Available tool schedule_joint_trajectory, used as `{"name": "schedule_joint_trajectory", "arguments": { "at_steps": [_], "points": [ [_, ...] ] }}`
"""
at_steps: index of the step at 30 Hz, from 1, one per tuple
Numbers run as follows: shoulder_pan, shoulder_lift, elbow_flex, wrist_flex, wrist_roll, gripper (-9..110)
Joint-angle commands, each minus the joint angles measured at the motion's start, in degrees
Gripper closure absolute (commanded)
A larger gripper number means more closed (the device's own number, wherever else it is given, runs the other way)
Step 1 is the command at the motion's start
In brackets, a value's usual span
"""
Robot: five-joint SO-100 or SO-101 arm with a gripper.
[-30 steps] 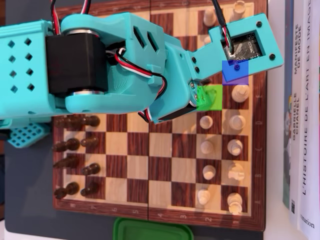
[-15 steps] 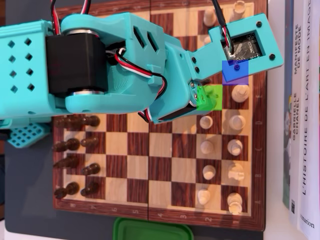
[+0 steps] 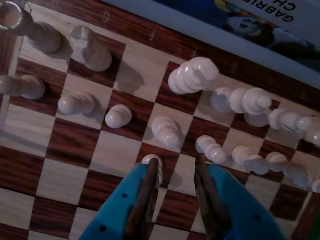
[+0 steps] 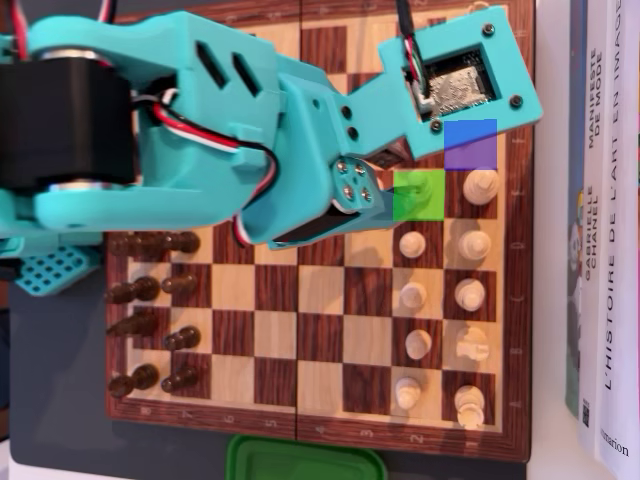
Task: Play chess
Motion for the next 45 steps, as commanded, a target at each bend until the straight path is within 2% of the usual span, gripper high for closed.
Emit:
{"name": "schedule_joint_trajectory", "arguments": {
  "at_steps": [1, 31, 34, 45],
  "points": [
    [0.26, 5.62, 0.35, -0.18, 0.35, 89],
    [0.88, 75.23, 23.03, -1.58, 0.26, 89],
    [1.41, 81.12, 27.69, -7.65, 0.26, 90],
    [1.23, 102.13, 52.38, -44.21, 0.18, 89]
  ]
}}
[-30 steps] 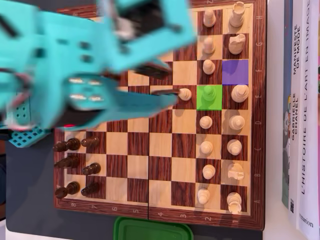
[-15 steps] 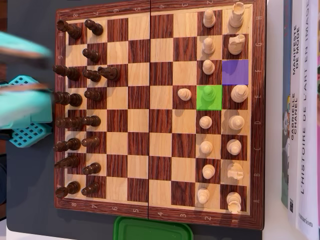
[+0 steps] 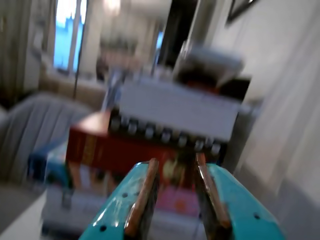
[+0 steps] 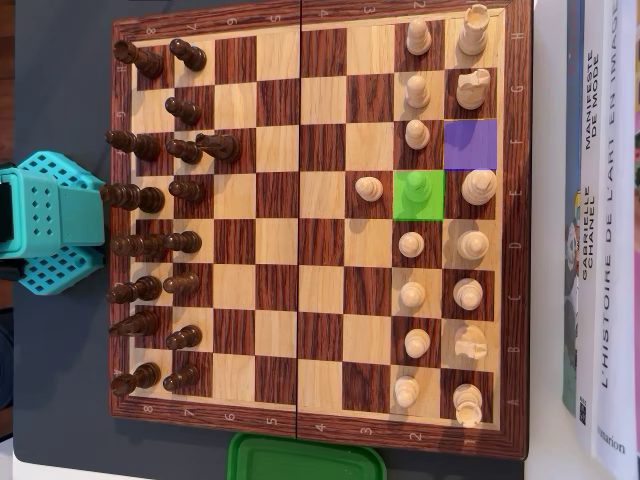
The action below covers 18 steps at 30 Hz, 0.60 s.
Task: Play chess
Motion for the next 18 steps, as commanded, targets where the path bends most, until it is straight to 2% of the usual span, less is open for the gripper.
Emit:
{"name": "schedule_joint_trajectory", "arguments": {
  "at_steps": [1, 11, 18],
  "points": [
    [0.0, 3.52, 4.66, -9.58, 0.09, 89],
    [-0.97, 3.6, 13.01, -40.52, 0.18, 89],
    [-0.62, 3.6, 21.53, -67.24, 0.18, 89]
  ]
}}
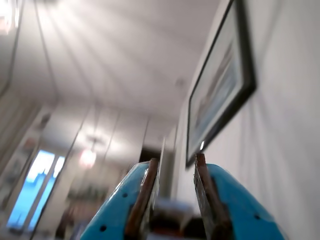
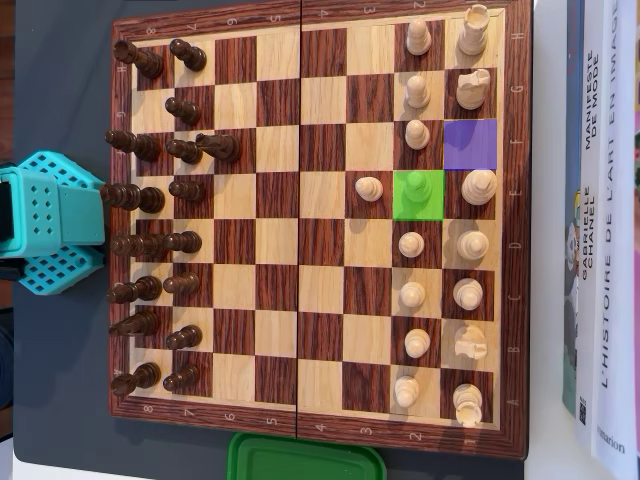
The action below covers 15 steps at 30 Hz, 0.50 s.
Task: Play chess
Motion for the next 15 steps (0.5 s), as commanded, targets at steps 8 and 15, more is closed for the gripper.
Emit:
{"name": "schedule_joint_trajectory", "arguments": {
  "at_steps": [8, 15],
  "points": [
    [0.62, 0.18, 9.49, -30.32, 0.18, 89],
    [0.7, 0.18, 15.21, -44.91, -0.18, 90]
  ]
}}
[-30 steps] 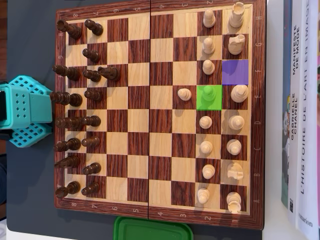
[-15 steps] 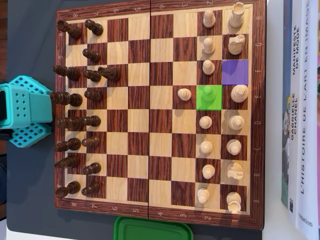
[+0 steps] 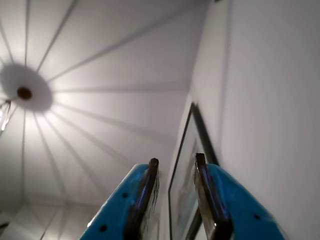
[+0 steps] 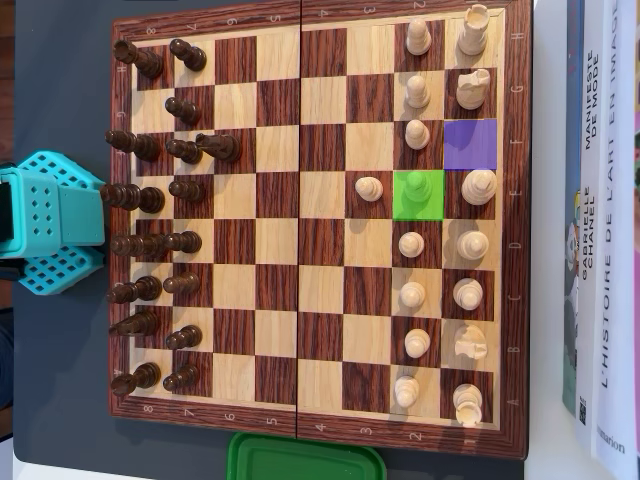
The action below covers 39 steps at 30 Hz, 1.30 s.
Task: Play chess
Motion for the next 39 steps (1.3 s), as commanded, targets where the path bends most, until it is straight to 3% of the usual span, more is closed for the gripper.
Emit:
{"name": "schedule_joint_trajectory", "arguments": {
  "at_steps": [1, 13, 39],
  "points": [
    [0.09, 0.0, 1.58, -4.92, -0.18, 90],
    [0.09, 0.0, 8.35, -21.88, -0.35, 90],
    [-0.18, -0.09, 8.35, -21.97, -0.09, 90]
  ]
}}
